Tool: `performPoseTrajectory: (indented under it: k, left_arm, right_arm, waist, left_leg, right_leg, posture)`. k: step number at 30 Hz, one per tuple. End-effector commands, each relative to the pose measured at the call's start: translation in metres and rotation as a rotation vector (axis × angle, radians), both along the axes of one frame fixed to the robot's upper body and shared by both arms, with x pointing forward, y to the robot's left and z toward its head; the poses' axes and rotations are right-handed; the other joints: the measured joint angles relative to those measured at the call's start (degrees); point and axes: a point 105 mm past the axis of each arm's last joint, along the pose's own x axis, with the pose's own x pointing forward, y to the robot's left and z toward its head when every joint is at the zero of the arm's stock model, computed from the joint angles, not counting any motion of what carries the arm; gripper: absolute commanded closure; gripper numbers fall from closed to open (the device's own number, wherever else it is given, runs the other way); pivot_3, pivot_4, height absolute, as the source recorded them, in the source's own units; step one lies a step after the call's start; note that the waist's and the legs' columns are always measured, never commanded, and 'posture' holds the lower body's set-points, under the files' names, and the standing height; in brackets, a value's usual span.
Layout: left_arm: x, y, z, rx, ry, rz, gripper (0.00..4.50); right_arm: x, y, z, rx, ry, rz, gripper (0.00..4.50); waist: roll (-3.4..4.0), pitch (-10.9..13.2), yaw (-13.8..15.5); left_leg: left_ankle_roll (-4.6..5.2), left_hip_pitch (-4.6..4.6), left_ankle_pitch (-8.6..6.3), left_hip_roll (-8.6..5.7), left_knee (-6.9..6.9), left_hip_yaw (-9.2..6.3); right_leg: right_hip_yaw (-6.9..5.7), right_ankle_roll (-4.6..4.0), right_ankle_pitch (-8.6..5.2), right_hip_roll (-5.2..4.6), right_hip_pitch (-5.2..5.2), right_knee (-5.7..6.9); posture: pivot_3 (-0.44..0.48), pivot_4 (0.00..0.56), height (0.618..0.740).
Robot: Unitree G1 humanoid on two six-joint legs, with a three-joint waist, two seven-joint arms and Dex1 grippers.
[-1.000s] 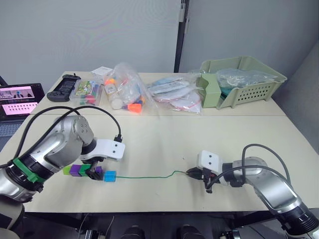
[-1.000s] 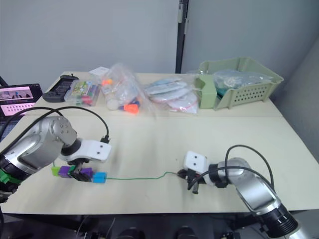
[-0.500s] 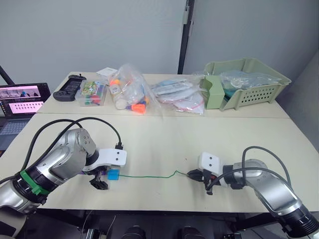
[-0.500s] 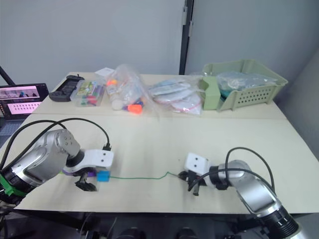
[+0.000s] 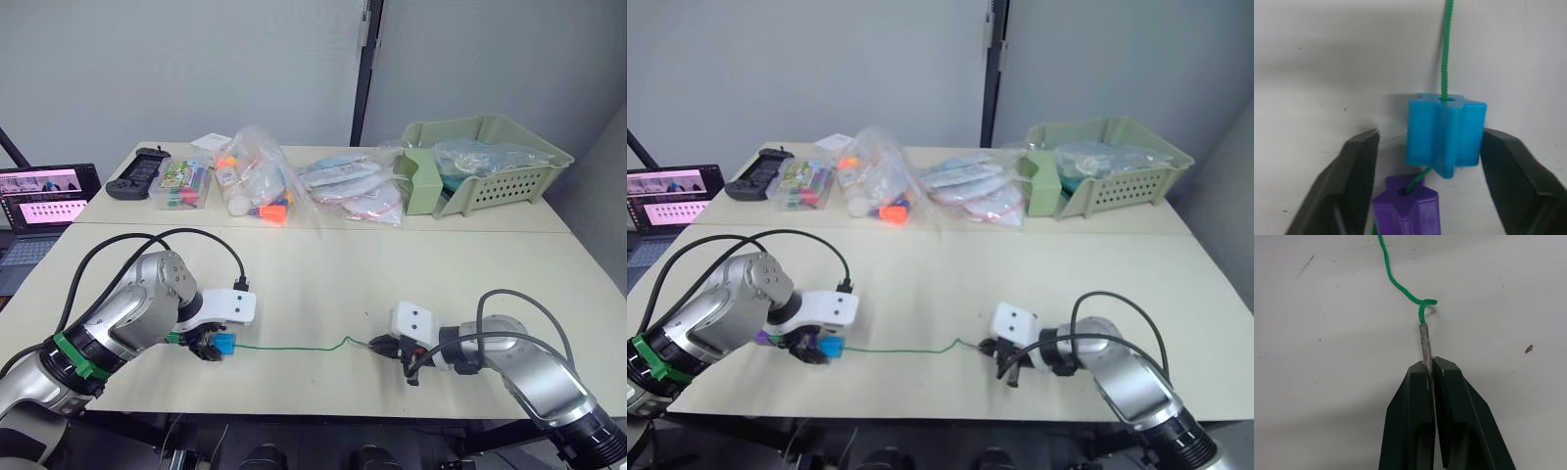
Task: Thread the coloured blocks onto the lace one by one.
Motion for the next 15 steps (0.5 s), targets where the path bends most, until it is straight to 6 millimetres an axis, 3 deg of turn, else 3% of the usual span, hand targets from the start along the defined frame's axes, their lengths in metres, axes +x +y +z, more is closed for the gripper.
performPoseTrajectory:
  k: [1,2,7,15]
  left_arm:
    - [-0.009,-0.004,-0.02,0.0,0.086,-0.022,2.9]
    - [-0.009,-0.004,-0.02,-0.001,0.088,-0.023,3.12]
    - [-0.014,0.005,-0.034,0.018,0.106,-0.034,3.12]
    - [-0.011,0.063,-0.053,0.132,0.097,0.022,3.12]
  right_arm:
    - [-0.001,-0.002,0.007,-0.005,-0.027,-0.004,4.5]
    - [-0.002,-0.003,0.007,-0.006,-0.026,-0.004,4.5]
    - [-0.003,-0.011,0.004,-0.036,-0.022,-0.009,4.5]
    - [0.002,-0.05,0.006,-0.115,-0.031,-0.083,4.5]
  waist:
    - [0.01,0.0,0.0]
    - [0.02,0.0,-0.1]
    - [0.19,-0.1,-0.1]
    - [0.84,-0.6,-1.1]
  left_leg:
    - [0.0,0.01,0.0,0.0,0.0,0.0]
    - [0.0,0.01,0.0,0.0,0.0,0.0]
    - [0.0,0.07,0.0,0.0,0.0,0.0]
    - [0.04,0.97,-0.03,0.08,-0.3,0.14]
  right_leg:
    - [0.0,0.0,0.0,0.0,0.0,0.0]
    - [0.0,0.0,0.0,0.0,0.0,0.0]
    - [0.0,0.0,0.0,-0.01,0.06,0.0]
    - [0.05,0.34,-0.58,0.0,0.87,-0.1]
  posture:
    - [0.0,0.15,0.74]
    - [0.0,0.15,0.74]
    - [0.0,0.15,0.74]
    - [0.0,0.15,0.74]
